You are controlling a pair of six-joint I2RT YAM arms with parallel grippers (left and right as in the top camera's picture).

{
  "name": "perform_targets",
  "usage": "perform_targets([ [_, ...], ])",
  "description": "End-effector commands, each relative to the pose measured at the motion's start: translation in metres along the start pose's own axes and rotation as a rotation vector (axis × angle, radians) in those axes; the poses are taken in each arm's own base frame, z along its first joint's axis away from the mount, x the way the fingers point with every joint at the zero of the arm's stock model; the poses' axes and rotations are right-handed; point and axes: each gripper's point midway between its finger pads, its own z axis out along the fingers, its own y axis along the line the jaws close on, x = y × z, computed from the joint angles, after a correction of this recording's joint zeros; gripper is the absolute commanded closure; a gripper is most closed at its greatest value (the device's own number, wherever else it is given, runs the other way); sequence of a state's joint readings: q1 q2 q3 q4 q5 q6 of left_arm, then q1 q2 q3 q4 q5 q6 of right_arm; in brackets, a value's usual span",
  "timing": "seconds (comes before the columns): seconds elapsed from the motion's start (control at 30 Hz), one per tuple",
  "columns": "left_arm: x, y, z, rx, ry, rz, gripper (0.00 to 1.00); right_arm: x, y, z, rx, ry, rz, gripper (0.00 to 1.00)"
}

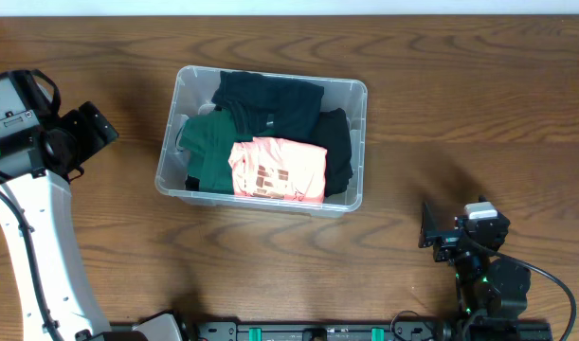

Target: Pack container

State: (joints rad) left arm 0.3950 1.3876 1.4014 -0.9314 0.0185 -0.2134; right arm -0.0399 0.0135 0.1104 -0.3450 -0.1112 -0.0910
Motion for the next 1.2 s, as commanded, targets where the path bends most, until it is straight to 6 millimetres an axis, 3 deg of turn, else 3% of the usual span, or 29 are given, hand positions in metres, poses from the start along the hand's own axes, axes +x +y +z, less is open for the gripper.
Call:
perform_targets([
  [0.0,-0.002,0.003,0.000,-0.013,-0.005,-0.012,0.02,0.000,0.000,0.000,0.003,-0.005,0.005,0.01],
  [0.37,0.001,0.005,0.002,-0.017,0.004,-0.015,0.02,0.000,0.000,0.000,0.003,-0.005,0.005,0.01],
  [0.53,0.021,-0.016,-0.001,0.021,0.019,0.050,0.02,0.000,0.000,0.000,0.003,-0.005,0.005,0.01],
  [0.67,0.041,-0.042,-0.014,0.064,0.006,0.157,0.02,0.000,0.000,0.000,0.003,-0.005,0.005,0.01],
  [0.9,0.055,-0.050,-0.049,0.104,-0.111,0.248,0.02,0.000,0.000,0.000,0.003,-0.005,0.005,0.01],
  [1.17,0.070,-0.070,-0.080,0.317,-0.269,0.421,0.02,0.000,0.000,0.000,0.003,-0.005,0.005,0.01],
])
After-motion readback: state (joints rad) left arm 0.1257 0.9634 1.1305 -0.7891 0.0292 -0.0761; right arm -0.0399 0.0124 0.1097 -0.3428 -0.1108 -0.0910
